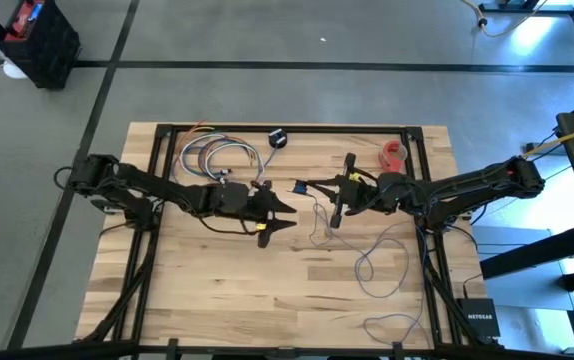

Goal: Coil cords
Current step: Coil the blue wire onto the black spool

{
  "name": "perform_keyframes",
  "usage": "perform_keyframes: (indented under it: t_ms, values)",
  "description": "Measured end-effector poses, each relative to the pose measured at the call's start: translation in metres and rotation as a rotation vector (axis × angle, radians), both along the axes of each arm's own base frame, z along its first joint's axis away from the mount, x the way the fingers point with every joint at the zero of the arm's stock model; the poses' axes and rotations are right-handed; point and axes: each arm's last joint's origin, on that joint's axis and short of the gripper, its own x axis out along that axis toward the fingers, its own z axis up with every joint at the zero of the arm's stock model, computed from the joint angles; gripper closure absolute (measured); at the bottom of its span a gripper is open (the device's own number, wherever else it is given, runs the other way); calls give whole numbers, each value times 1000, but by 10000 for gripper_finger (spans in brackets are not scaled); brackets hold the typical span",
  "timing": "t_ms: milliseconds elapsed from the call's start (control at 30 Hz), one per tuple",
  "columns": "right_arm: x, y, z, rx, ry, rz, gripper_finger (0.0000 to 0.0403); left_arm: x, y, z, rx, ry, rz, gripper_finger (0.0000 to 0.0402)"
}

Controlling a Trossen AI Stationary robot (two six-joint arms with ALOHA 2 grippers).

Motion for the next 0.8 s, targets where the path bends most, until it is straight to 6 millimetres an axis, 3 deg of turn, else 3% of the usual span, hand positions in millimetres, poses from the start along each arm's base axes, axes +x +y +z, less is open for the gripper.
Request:
perform_keyframes:
  t_ms: [233,367,800]
  values:
    - [0,0,0,-6,-2,0,398,33,-8,-16,-31,51,-86,231]
    - [0,0,1,-22,-1,0,398,46,-12,-15,-18,46,-99,231]
    - [0,0,0,-18,2,0,398,50,-14,-17,35,39,-115,231]
